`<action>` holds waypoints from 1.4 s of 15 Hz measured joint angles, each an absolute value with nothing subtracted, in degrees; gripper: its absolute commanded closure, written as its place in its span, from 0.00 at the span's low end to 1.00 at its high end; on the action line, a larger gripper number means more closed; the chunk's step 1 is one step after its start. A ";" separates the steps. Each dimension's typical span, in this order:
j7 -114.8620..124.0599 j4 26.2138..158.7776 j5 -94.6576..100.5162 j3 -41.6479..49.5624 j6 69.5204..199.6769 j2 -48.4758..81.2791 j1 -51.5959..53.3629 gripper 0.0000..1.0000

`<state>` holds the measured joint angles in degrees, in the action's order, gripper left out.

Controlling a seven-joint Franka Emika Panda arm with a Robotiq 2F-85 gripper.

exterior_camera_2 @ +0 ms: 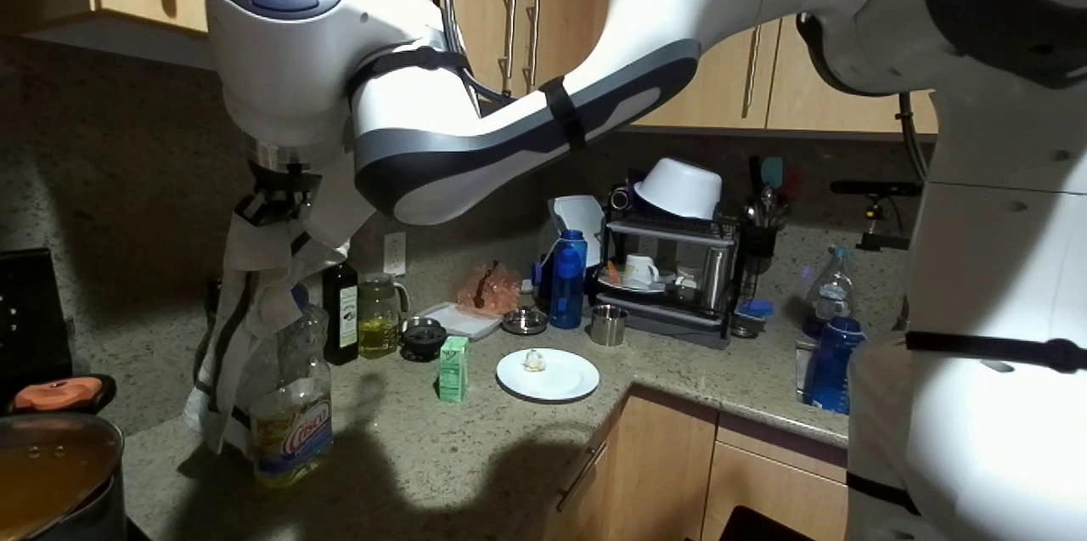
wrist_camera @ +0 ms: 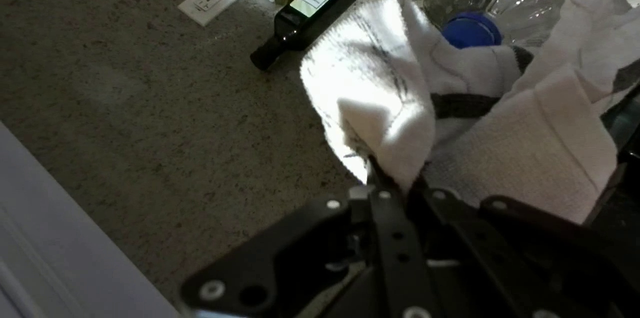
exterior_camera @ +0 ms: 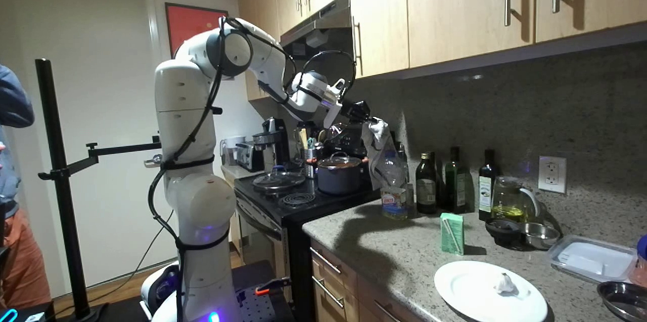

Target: Place the white towel over the bottle on the left side of the counter

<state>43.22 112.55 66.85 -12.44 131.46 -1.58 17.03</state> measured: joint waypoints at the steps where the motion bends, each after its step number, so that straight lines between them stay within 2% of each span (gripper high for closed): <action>1: 43.35 112.49 67.28 -12.55 131.89 -1.48 17.02 0.96; 9: 44.05 108.75 70.97 -14.47 132.94 0.86 17.07 0.96; 21: 47.68 106.65 73.97 -12.25 132.59 1.10 13.90 0.96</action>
